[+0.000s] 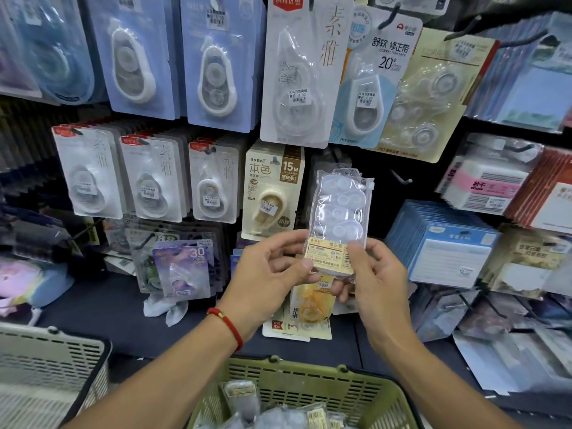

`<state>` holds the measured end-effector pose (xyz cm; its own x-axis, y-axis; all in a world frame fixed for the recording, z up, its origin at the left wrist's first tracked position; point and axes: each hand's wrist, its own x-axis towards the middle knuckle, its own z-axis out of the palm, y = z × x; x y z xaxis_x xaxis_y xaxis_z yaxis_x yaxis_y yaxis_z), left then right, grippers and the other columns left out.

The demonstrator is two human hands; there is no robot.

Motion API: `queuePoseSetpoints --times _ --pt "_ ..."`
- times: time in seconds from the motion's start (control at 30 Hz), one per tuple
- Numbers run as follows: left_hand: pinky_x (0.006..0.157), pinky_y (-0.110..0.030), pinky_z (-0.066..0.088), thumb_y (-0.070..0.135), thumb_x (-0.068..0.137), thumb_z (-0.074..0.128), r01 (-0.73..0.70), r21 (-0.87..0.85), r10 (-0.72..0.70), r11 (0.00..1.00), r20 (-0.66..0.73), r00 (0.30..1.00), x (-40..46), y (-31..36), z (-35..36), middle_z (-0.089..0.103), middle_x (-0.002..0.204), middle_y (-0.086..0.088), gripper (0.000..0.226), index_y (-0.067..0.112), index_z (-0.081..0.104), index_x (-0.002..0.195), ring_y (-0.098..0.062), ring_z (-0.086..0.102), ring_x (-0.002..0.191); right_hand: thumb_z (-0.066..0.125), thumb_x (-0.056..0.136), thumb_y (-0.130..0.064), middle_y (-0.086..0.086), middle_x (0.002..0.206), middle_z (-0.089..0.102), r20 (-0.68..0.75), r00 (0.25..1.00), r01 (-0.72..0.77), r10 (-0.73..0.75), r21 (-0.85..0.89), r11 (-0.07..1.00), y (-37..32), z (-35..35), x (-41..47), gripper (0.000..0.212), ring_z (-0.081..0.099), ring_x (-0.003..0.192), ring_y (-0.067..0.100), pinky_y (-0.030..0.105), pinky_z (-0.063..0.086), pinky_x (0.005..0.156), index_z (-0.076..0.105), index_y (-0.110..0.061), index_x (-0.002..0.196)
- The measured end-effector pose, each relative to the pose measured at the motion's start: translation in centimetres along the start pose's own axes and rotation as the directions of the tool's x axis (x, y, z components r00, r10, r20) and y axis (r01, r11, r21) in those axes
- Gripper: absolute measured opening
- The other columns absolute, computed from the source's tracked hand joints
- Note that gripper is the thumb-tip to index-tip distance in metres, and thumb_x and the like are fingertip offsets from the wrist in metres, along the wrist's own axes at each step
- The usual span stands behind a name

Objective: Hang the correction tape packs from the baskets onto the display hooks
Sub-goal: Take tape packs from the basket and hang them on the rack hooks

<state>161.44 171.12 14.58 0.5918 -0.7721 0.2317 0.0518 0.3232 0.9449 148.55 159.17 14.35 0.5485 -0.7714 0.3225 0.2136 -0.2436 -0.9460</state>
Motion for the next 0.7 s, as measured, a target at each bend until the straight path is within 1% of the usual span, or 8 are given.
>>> queuePoseSetpoints --times 0.13,0.2,0.27,0.37,0.43,0.5,0.57,0.7 --pt "0.085 -0.035 0.065 -0.007 0.094 0.07 0.025 0.045 -0.026 0.999 0.003 1.0 0.1 0.0 -0.1 0.072 0.117 -0.013 0.042 0.011 0.068 0.132 -0.031 0.078 0.096 0.054 0.111 -0.032 0.015 0.076 0.075 -0.009 1.0 -0.018 0.018 -0.027 0.999 0.8 -0.3 0.4 0.021 0.062 0.05 0.021 0.027 0.049 0.043 0.069 -0.019 0.106" --pt "0.087 -0.03 0.062 -0.001 0.096 0.071 -0.02 0.242 0.026 0.97 -0.02 0.999 0.1 0.0 -0.4 0.073 0.115 -0.003 0.042 0.022 0.069 0.13 -0.024 0.074 0.103 0.053 0.11 -0.034 0.014 0.081 0.077 0.01 0.996 -0.089 0.09 -0.068 0.994 1.1 -0.6 1.1 0.024 0.065 0.054 0.02 0.026 0.052 0.047 0.07 -0.016 0.108" --pt "0.098 -0.026 0.056 0.005 0.094 0.071 -0.107 0.543 0.153 0.833 -0.041 0.987 0.3 -0.1 -0.9 0.069 0.125 0.007 0.046 0.029 0.067 0.133 -0.013 0.066 0.116 0.053 0.11 -0.038 0.008 0.086 0.078 0.03 0.984 -0.158 0.175 -0.303 0.94 1.6 -1.3 2.1 0.033 0.07 0.067 0.016 0.027 0.056 0.059 0.069 -0.009 0.118" --pt "0.12 -0.022 0.031 0.006 0.091 0.069 -0.201 0.806 0.343 0.556 -0.003 0.939 1.1 0.0 -1.7 0.052 0.151 0.008 0.058 0.025 0.062 0.144 -0.009 0.042 0.142 0.054 0.108 -0.039 0.004 0.123 0.071 0.042 0.992 -0.025 0.123 -0.867 0.497 2.5 -2.7 2.9 0.048 0.064 0.114 0.023 0.035 0.049 0.09 0.052 -0.01 0.146" --pt "0.121 -0.014 0.014 0.005 0.088 0.069 -0.229 0.87 0.387 0.437 0.049 0.921 1.7 -0.1 -2.1 0.036 0.164 0.004 0.069 0.026 0.053 0.152 -0.013 0.026 0.151 0.057 0.106 -0.027 0.008 0.148 0.054 0.135 0.983 0.175 -0.126 -0.899 0.402 2.4 -2.4 2.8 0.049 0.052 0.135 0.027 0.041 0.045 0.106 0.047 -0.012 0.151" --pt "0.126 -0.02 0.007 0.006 0.088 0.069 -0.24 0.902 0.373 0.358 0.098 0.923 2.1 -0.6 -2.6 0.018 0.173 0.002 0.08 0.028 0.041 0.16 -0.016 0.011 0.159 0.062 0.102 -0.018 0.011 0.157 0.046 0.303 0.888 0.411 -0.345 -0.86 0.302 2.1 -1.5 3.9 0.051 0.045 0.144 0.028 0.046 0.042 0.114 0.051 -0.01 0.15" --pt "0.132 -0.037 0.012 0.005 0.088 0.068 -0.233 0.92 0.327 0.314 0.126 0.937 2.4 -1.0 -3.1 0.003 0.177 0.001 0.09 0.03 0.029 0.165 -0.018 -0.001 0.163 0.063 0.099 -0.017 0.015 0.167 0.035 0.453 0.823 0.522 -0.343 -0.842 0.139 2.1 -0.5 6.3 0.058 0.035 0.153 0.033 0.049 0.036 0.12 0.048 -0.009 0.154" --pt "0.129 -0.048 0.022 0.005 0.086 0.068 -0.237 0.93 0.233 0.281 0.173 0.957 2.6 -1.5 -3.6 -0.019 0.175 0.004 0.104 0.03 0.01 0.168 -0.017 -0.011 0.163 0.051 0.1 -0.027 0.009 0.177 0.007 0.432 0.887 0.428 -0.166 -0.902 -0.059 3.2 1.7 10.4 0.069 0.006 0.164 0.026 0.051 0.026 0.126 0.028 -0.013 0.164"
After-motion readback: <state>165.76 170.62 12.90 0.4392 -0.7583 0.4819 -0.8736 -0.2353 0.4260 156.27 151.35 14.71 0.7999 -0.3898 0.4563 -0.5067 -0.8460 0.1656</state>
